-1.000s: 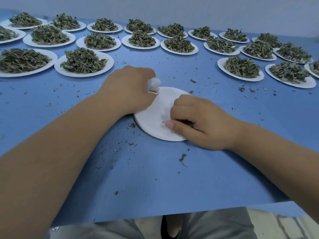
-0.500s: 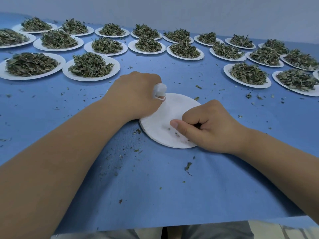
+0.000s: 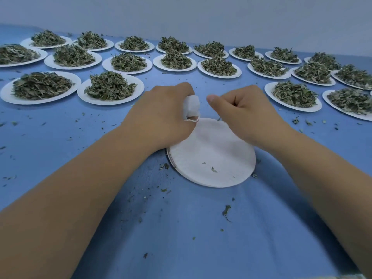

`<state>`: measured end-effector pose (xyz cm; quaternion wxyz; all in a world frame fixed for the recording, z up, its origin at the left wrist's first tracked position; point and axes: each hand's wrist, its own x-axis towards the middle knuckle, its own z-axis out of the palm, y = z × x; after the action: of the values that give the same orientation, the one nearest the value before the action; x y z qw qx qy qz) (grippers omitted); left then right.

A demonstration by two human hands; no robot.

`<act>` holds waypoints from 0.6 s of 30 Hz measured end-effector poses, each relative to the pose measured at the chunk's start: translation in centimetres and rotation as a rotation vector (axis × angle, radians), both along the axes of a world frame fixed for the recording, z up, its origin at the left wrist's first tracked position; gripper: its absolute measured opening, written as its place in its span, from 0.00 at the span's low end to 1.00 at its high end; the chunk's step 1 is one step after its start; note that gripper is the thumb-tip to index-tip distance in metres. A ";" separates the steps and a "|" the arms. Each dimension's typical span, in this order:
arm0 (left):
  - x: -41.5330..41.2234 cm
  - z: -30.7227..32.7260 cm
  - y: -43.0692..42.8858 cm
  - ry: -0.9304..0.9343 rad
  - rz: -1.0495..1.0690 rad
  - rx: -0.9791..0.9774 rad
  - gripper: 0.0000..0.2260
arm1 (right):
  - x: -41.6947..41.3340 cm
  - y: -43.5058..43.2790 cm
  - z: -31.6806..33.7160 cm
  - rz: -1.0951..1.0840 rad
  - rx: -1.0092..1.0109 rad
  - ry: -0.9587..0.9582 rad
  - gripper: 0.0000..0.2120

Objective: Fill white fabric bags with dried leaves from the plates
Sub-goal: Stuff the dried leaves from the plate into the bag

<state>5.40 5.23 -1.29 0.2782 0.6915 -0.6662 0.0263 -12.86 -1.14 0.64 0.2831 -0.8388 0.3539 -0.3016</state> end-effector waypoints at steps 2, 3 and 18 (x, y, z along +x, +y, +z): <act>-0.3 0.5 0.2 0.108 -0.024 -0.091 0.16 | 1.6 -0.5 0.7 -0.058 0.006 -0.072 0.28; -0.4 0.7 0.3 0.177 -0.035 -0.122 0.18 | 2.4 -0.7 1.1 -0.077 0.009 -0.105 0.28; -0.8 0.9 0.0 0.522 0.010 -0.086 0.24 | 7.6 -0.8 4.5 -0.152 0.084 -0.253 0.07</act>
<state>4.58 5.27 -0.36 0.4697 0.6655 -0.5668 -0.1235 -5.29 -1.92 5.16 0.3364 -0.7524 0.3903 -0.4104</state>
